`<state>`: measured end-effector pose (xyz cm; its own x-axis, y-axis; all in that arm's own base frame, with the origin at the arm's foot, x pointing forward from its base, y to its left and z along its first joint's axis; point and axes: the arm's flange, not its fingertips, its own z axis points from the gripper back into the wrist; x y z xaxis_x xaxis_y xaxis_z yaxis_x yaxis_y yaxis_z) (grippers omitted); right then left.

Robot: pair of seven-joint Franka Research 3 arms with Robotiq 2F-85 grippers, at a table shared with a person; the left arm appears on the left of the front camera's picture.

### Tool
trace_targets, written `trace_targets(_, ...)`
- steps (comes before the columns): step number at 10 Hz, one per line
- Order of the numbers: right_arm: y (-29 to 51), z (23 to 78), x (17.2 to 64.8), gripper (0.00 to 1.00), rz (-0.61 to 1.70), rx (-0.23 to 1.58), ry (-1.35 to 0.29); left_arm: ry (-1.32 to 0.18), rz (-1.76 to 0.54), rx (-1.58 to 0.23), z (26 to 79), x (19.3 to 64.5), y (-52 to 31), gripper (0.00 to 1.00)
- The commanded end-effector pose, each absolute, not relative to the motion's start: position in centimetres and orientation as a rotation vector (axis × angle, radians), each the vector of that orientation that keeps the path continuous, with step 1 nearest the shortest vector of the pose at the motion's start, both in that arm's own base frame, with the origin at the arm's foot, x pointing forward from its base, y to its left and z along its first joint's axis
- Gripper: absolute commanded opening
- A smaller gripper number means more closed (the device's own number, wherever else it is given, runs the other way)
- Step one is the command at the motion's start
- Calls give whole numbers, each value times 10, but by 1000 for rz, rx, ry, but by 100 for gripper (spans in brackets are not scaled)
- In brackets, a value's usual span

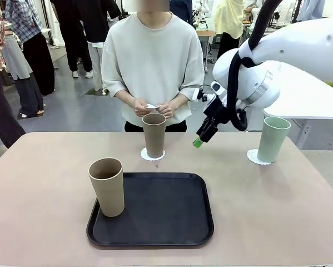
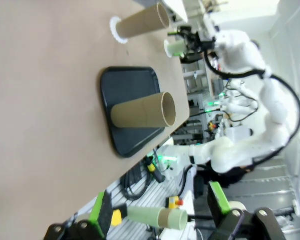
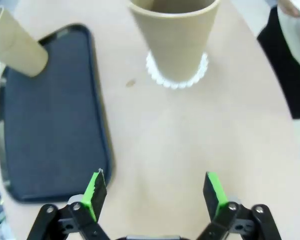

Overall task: Place coasters on the table and set cups on them.
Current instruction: Take one Reusable plastic cup from the Flat Tray and place it on a coaster set by the human.

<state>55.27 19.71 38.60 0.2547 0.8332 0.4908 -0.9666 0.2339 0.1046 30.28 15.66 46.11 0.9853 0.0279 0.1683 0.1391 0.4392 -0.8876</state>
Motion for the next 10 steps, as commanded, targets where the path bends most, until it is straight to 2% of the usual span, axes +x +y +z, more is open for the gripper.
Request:
trace_targets(1,215,434,513,100,1333,256,-236,-182,-81,-1131,462,303,157,100)
trace_targets(4,239,488,465,100,1352,85,-227,-182,-81,-1131,462,303,157,100)
trace_targets(6,246,500,449,100,1336,-8,-243,-182,-81,-1131,462,303,157,100)
trace_targets(7,242,504,461,100,1374,82,-236,-182,-81,-1131,462,303,157,100)
trace_targets(10,242,504,461,100,1374,82,-236,-182,-81,-1131,462,303,157,100)
